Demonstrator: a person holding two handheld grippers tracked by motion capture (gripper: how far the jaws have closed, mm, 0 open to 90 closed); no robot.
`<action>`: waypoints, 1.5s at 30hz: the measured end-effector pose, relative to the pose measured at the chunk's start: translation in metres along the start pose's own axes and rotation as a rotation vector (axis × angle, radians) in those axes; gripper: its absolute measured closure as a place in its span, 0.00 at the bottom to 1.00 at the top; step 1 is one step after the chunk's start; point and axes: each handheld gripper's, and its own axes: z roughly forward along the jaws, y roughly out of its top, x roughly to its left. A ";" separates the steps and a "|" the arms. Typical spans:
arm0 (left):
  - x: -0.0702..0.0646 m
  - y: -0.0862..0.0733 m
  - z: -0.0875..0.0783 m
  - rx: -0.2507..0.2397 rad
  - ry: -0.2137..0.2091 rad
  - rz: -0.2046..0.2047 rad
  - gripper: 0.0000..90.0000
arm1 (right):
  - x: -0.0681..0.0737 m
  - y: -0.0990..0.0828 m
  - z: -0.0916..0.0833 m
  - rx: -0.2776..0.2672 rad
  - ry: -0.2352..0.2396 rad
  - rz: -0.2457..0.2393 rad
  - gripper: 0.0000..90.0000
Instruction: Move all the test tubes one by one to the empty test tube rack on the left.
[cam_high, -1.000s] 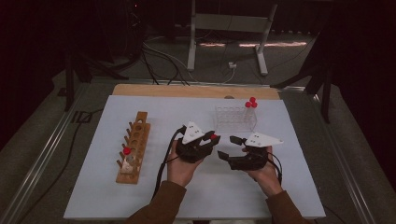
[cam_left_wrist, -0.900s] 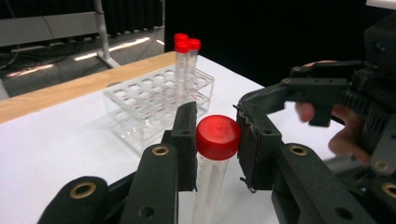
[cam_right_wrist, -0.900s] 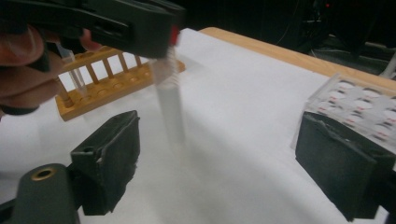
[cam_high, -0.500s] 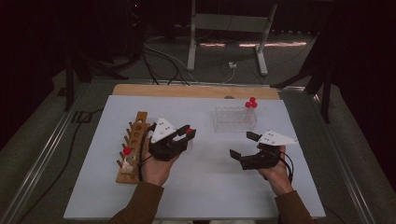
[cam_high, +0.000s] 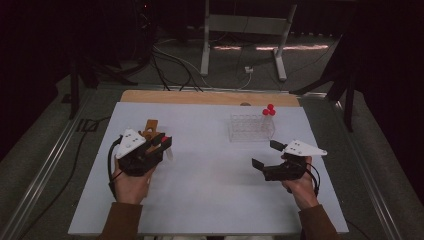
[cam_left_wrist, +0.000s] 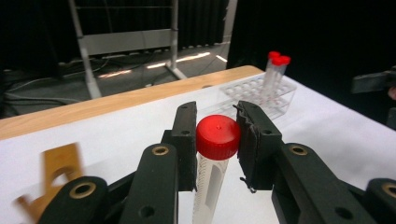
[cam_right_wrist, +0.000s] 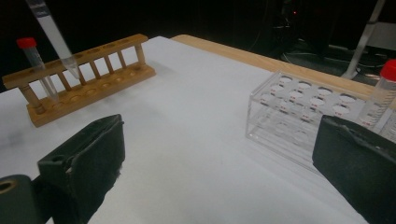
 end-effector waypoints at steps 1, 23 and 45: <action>0.003 -0.001 -0.003 0.001 0.009 0.002 0.79 | 0.000 0.000 0.000 0.000 0.001 -0.001 0.03; 0.037 -0.010 -0.038 -0.024 0.123 -0.036 0.79 | 0.001 -0.003 0.004 0.007 0.008 0.003 0.03; 0.043 -0.040 -0.028 0.066 0.154 -0.043 0.78 | 0.003 -0.005 0.006 0.017 0.013 -0.001 0.03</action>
